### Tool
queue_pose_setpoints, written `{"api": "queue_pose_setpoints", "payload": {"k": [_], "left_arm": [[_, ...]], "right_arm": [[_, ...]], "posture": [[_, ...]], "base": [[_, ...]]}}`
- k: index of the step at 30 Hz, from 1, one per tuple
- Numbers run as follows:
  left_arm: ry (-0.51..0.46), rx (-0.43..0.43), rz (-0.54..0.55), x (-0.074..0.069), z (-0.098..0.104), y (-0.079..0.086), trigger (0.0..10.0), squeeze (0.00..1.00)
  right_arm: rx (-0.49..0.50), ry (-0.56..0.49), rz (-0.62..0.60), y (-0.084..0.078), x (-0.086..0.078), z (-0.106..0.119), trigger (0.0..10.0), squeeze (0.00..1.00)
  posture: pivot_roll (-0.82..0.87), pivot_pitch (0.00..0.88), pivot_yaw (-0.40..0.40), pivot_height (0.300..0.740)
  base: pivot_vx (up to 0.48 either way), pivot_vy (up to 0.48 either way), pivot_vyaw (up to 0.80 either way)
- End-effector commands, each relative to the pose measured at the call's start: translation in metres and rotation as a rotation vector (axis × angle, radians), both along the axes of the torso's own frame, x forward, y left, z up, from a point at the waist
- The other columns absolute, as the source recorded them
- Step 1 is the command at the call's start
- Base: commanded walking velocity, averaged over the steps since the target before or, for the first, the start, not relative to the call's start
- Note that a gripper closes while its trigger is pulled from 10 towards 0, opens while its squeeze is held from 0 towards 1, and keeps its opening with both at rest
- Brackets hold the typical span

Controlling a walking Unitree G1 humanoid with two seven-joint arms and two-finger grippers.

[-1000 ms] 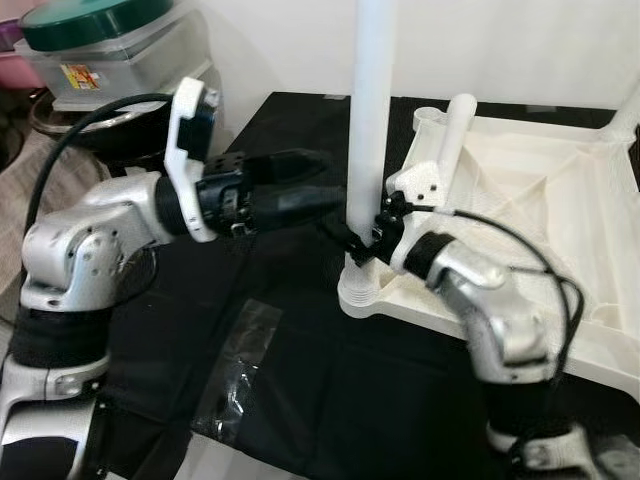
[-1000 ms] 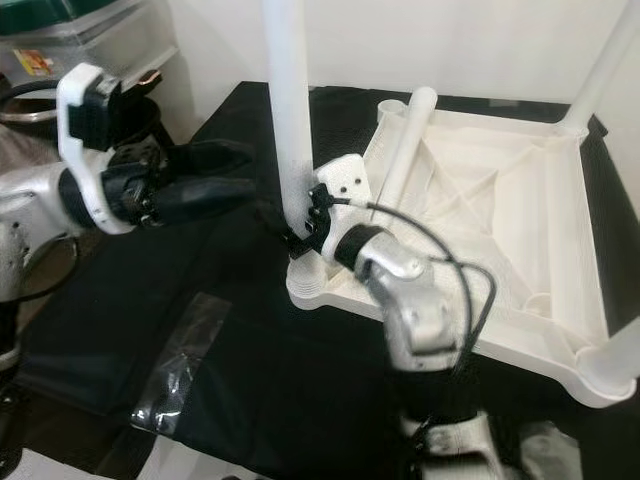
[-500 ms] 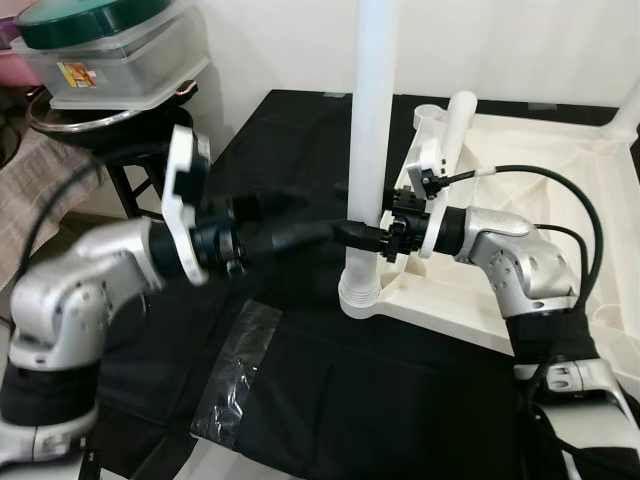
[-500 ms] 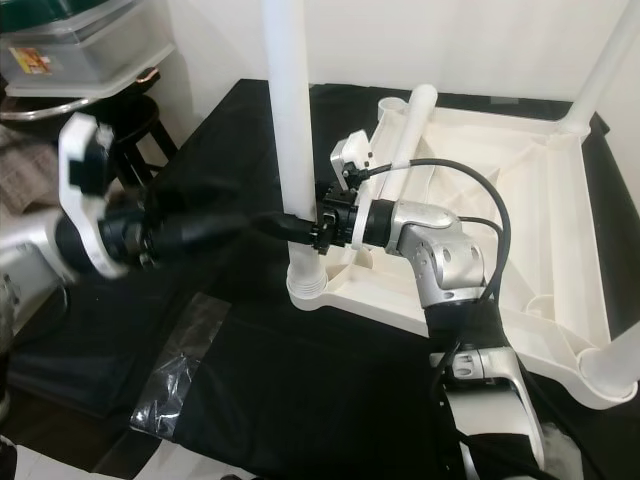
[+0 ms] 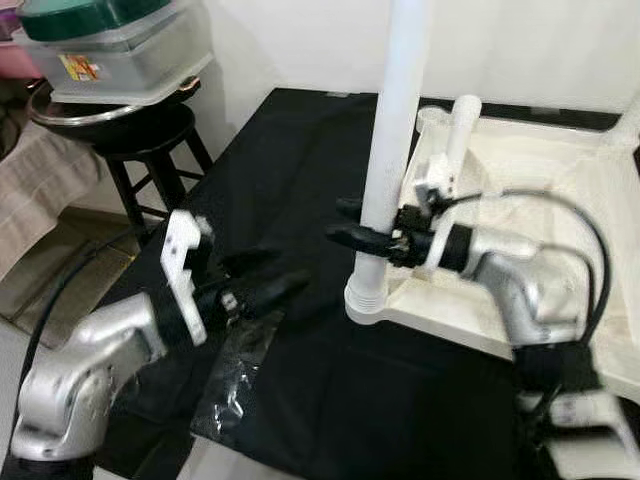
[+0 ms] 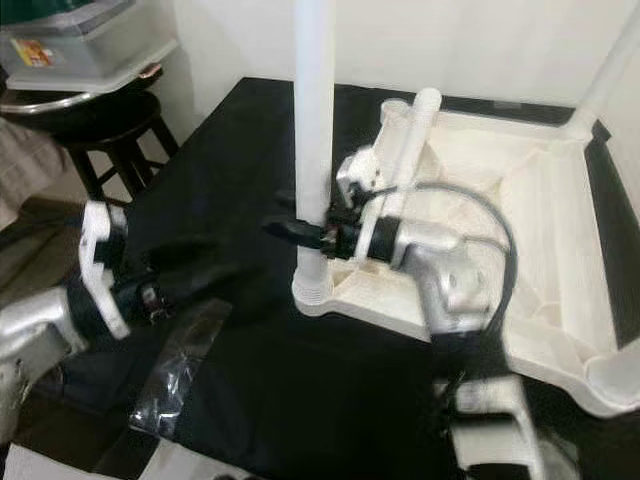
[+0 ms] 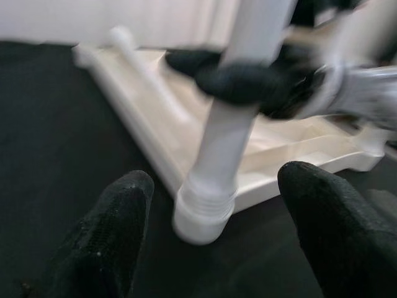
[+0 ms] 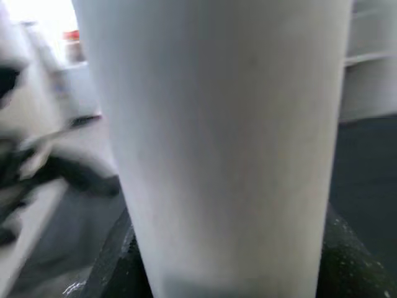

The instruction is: Building children table

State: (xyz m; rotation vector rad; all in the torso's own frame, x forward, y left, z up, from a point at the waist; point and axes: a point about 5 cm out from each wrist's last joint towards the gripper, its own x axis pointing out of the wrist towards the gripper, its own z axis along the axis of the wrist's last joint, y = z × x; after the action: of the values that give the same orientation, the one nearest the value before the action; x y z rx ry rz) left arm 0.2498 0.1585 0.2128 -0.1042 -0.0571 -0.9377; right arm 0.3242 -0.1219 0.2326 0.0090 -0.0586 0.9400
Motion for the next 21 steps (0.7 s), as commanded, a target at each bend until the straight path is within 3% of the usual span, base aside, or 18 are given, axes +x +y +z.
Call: {"api": "queue_pose_setpoints", "payload": {"k": [1, 2, 3, 4, 5, 7, 9, 12, 13, 15, 16, 18, 19, 21], "left_arm": [[-0.028, 0.032, 0.022, -0.004, -0.001, -0.002, 10.0, 0.0], [-0.019, 0.048, 0.042, -0.009, -0.009, -0.003, 10.0, 0.0], [-0.015, 0.078, 0.062, -0.013, -0.017, -0.004, 10.0, 0.0], [-0.015, 0.078, 0.062, -0.013, -0.017, -0.004, 10.0, 0.0], [-0.013, 0.097, 0.074, -0.015, -0.023, -0.005, 10.0, 0.0], [-0.013, 0.097, 0.074, -0.015, -0.023, -0.005, 10.0, 0.0], [-0.019, 0.147, 0.142, -0.016, -0.037, -0.005, 10.0, 0.0], [-0.019, 0.146, 0.176, -0.016, -0.046, -0.009, 10.0, 0.0], [-0.017, 0.144, 0.177, -0.018, -0.051, -0.014, 10.0, 0.0], [-0.016, 0.142, 0.177, -0.019, -0.053, -0.017, 10.0, 0.0], [-0.013, 0.139, 0.178, -0.021, -0.058, -0.023, 10.0, 0.0], [-0.015, 0.142, 0.179, -0.023, -0.063, -0.029, 10.0, 0.0], [-0.025, 0.151, 0.183, -0.024, -0.066, -0.032, 10.0, 0.0], [-0.031, 0.154, 0.196, -0.023, -0.067, -0.032, 10.0, 0.0]], "right_arm": [[-0.075, 0.184, -0.263, -0.009, 0.001, -0.039, 0.0, 0.0], [-0.116, 0.237, -0.46, -0.01, -0.014, -0.06, 0.0, 0.0], [-0.149, 0.265, -0.565, -0.008, -0.03, -0.074, 0.0, 0.0], [-0.149, 0.265, -0.565, -0.008, -0.03, -0.074, 0.0, 0.0], [-0.164, 0.282, -0.615, -0.007, -0.04, -0.082, 0.0, 0.0], [-0.164, 0.282, -0.615, -0.007, -0.04, -0.082, 0.0, 0.0], [-0.164, 0.297, -0.589, -0.001, -0.043, -0.084, 0.0, 0.0], [-0.164, 0.284, -0.557, 0.004, -0.042, -0.08, 0.0, 0.0], [-0.169, 0.277, -0.55, 0.005, -0.041, -0.079, 2.4, 0.0], [-0.173, 0.271, -0.548, 0.005, -0.04, -0.078, 2.4, 0.0], [-0.168, 0.257, -0.539, 0.006, -0.038, -0.074, 10.0, 0.0], [-0.158, 0.229, -0.506, 0.007, -0.035, -0.068, 10.0, 0.0], [-0.124, 0.207, -0.489, 0.008, -0.033, -0.06, 10.0, 1.0], [-0.071, 0.154, -0.36, 0.008, -0.024, -0.043, 10.0, 1.0]], "posture": [[0.04, 0.197, 0.019, 0.74], [0.04, 0.205, 0.022, 0.74], [0.03, 0.211, 0.032, 0.74], [0.03, 0.211, 0.032, 0.74], [0.03, 0.211, 0.032, 0.74], [0.03, 0.211, 0.032, 0.74], [0.02, 0.2, 0.046, 0.74], [0.02, 0.196, 0.047, 0.74], [0.02, 0.194, 0.049, 0.74], [0.02, 0.194, 0.049, 0.74], [0.02, 0.193, 0.051, 0.74], [0.01, 0.194, 0.056, 0.74], [0.01, 0.192, 0.059, 0.74], [0.02, 0.187, 0.061, 0.74]], "base": [[0.0, 0.0, 0.0], [0.0, 0.0, 0.0], [0.0, 0.0, 0.0], [0.0, 0.0, 0.0], [0.0, 0.0, 0.0], [0.0, 0.0, 0.0], [0.0, 0.0, 0.0], [0.0, 0.0, 0.0], [0.0, 0.0, 0.0], [0.0, 0.0, 0.0], [0.0, 0.0, 0.0], [0.0, 0.0, 0.0], [0.0, 0.0, 0.0], [0.0, 0.0, 0.0]]}}
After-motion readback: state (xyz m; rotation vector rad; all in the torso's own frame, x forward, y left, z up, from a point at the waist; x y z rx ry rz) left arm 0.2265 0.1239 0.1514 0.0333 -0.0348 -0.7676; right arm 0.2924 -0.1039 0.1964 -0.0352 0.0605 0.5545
